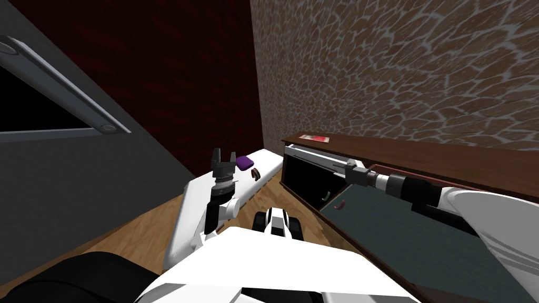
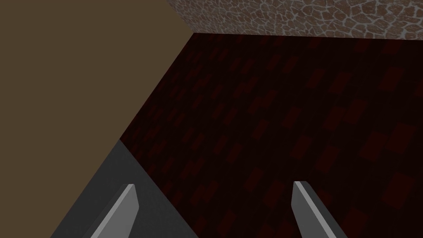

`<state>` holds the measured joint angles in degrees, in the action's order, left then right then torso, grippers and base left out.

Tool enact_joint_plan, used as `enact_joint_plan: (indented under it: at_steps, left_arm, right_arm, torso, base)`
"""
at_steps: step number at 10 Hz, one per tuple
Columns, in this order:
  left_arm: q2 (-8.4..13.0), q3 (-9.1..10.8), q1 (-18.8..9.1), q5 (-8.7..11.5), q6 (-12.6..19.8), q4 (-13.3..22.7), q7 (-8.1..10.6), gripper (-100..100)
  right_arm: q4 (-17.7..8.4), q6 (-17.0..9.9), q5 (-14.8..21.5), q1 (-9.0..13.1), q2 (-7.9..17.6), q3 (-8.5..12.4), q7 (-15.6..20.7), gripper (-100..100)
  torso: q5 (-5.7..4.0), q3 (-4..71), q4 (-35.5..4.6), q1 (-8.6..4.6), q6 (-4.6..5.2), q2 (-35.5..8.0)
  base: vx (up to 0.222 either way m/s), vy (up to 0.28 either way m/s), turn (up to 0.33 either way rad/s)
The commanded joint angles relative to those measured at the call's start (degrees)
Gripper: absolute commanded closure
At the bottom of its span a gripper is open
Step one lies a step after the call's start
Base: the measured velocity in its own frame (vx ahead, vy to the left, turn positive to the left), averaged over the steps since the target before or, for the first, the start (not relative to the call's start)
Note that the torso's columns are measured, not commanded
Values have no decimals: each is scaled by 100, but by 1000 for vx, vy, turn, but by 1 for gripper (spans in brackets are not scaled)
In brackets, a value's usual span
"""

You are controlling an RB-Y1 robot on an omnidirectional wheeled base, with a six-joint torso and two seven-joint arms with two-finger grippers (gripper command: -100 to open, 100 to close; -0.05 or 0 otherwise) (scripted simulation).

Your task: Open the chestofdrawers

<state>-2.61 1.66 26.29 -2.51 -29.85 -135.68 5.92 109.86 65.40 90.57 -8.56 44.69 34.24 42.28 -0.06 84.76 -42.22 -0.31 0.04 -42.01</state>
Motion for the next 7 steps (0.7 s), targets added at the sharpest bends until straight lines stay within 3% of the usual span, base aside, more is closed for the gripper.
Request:
enact_joint_plan:
  at_steps: [1,4,5,6,7]
  left_arm:
    - [0,0,0,0,0,0,0,0]
    - [0,0,0,0,0,0,0,0]
    - [0,0,0,0,0,0,0,0]
    - [0,0,0,0,0,0,0,0]
    - [0,0,0,0,0,0,0,0]
  right_arm:
    - [73,119,-66,93,230,124,-299,-100]
    - [116,301,-195,250,595,316,-677,-100]
    - [116,249,-153,214,510,259,-593,-100]
    - [110,269,-154,215,523,263,-622,0]
    - [108,270,-152,211,520,260,-618,0]
  torso:
    - [3,-6,-1,18,-4,-7]
    - [9,-22,-9,36,-4,-33]
    - [11,-22,-12,38,-5,-35]
    - [13,-24,-15,39,-8,-37]
    - [12,-23,-13,38,-7,-36]
  base:
    - [10,12,-2]
    - [5,17,-3]
    - [0,11,-9]
    - [0,0,0]
    - [0,0,0]
